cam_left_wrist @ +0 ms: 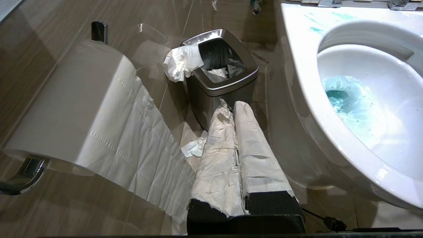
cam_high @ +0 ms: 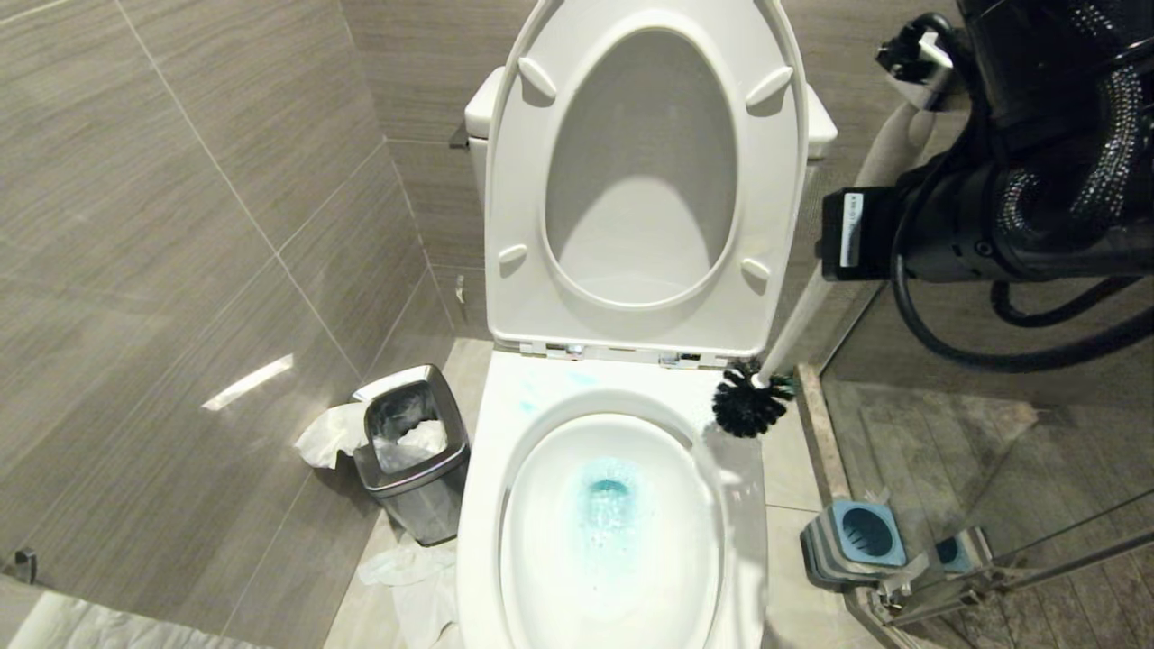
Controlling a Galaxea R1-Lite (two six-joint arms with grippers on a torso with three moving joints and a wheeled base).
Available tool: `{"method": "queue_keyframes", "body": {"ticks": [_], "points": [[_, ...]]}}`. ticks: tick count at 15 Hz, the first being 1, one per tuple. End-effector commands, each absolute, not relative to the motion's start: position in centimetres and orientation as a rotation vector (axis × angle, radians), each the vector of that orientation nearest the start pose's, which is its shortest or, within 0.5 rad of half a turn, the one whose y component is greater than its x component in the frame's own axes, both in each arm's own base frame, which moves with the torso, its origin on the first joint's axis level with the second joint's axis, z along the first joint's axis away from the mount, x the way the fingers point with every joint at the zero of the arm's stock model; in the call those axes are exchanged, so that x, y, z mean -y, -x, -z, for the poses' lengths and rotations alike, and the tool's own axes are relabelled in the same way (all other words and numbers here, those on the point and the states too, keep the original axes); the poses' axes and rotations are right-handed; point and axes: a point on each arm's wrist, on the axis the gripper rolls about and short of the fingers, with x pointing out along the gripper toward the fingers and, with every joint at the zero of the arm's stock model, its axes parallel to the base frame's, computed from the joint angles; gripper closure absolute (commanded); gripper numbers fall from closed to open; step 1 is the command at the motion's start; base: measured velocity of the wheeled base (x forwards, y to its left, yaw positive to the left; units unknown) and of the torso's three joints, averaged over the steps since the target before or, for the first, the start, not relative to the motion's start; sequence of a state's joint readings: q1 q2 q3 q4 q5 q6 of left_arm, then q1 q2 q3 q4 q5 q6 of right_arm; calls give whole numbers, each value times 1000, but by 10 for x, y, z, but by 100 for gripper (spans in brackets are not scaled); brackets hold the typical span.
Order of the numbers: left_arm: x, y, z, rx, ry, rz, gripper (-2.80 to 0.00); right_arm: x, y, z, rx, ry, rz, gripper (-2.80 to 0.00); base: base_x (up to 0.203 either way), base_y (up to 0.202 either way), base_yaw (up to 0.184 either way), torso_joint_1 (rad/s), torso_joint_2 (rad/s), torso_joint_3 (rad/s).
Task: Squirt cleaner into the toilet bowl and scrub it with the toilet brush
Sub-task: Put the toilet brush back
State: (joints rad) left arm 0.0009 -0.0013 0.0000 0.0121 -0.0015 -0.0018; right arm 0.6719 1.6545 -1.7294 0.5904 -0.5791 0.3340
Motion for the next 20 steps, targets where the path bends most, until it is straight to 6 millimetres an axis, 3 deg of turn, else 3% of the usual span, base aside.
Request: {"method": "queue_keyframes", "body": {"ticks": [1, 7, 10, 15, 18, 20], "points": [[0, 23, -74, -12, 2, 0, 0, -137, -232, -345, -408, -51, 73, 0, 0, 0, 0, 0, 0, 0], [0, 23, -74, -12, 2, 0, 0, -73, -247, -322, -473, -60, 304, 0, 0, 0, 0, 0, 0, 0], [0, 23, -74, -12, 2, 0, 0, -47, -265, -302, -422, -129, 322, 0, 0, 0, 0, 0, 0, 0], [0, 23, -74, -12, 2, 0, 0, -7, -293, -223, -422, -137, 288, 0, 0, 0, 0, 0, 0, 0], [0, 23, -74, -12, 2, 0, 0, 1, -285, -181, -481, -142, 263, 0, 0, 0, 0, 0, 0, 0], [0, 23, -74, -12, 2, 0, 0, 7, -281, -169, -486, -151, 268, 0, 0, 0, 0, 0, 0, 0]]}}
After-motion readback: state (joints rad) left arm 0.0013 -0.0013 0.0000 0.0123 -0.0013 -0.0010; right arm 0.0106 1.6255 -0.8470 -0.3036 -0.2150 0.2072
